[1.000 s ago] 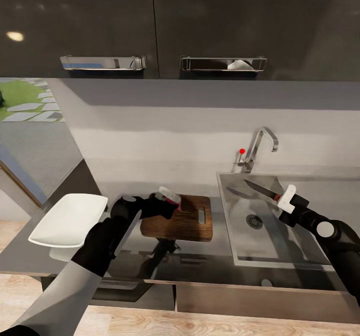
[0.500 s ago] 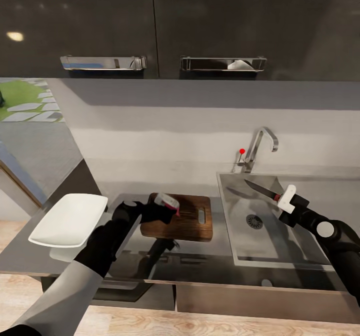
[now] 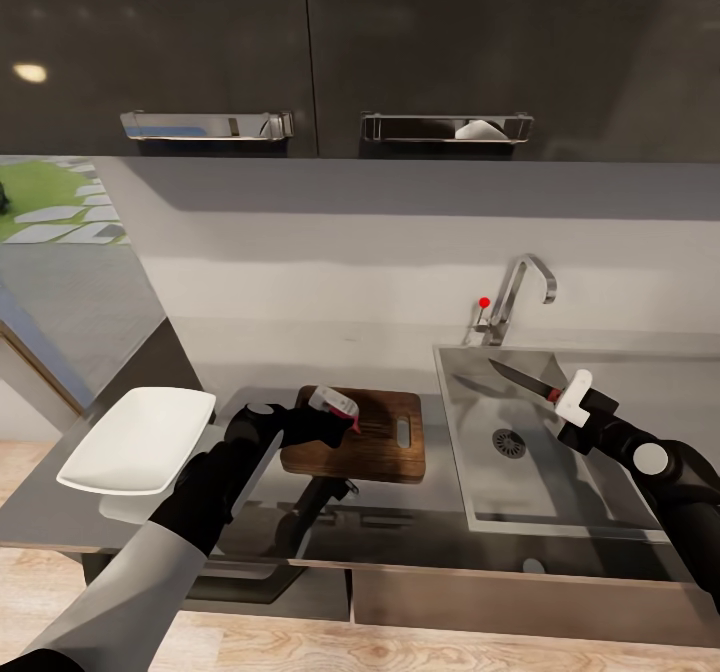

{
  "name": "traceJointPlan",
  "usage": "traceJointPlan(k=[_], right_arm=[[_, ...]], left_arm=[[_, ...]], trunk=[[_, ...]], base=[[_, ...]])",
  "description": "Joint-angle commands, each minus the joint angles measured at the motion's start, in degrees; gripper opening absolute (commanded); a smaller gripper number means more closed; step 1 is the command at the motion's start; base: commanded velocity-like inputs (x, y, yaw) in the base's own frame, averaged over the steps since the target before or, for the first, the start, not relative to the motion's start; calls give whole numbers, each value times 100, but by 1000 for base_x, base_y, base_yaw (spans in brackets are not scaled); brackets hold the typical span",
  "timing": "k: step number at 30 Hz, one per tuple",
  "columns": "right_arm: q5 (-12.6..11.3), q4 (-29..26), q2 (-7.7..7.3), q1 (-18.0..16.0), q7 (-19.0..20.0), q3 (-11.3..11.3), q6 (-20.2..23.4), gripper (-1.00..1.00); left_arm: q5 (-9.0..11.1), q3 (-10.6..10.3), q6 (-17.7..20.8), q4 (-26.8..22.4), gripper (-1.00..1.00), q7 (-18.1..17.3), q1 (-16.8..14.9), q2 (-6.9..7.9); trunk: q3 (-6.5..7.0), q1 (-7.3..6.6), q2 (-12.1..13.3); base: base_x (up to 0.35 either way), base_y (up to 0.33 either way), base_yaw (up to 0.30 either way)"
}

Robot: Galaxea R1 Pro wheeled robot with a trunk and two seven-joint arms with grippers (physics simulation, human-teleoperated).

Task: In the kitchen, take the Vidalia onion out of the sink, dice it on the chopping board with the paring knife, put the diced onion into the bowl on the countertop, then place both the paring knife and the chopping board into the sink.

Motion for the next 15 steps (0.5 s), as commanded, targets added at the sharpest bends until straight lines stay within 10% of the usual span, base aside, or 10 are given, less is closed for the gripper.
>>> traceJointPlan(k=[1, 15], right_arm=[[33, -12, -3, -6, 26, 8, 27, -100], [33, -10, -4, -6, 26, 8, 27, -100]], left_arm=[[4, 2, 33, -5, -100, -15, -5, -1], [4, -36, 40, -3, -100, -21, -5, -1]], trunk=[[-11, 3, -12], [-11, 3, -12]], base=[[0, 0, 0], [0, 0, 0]])
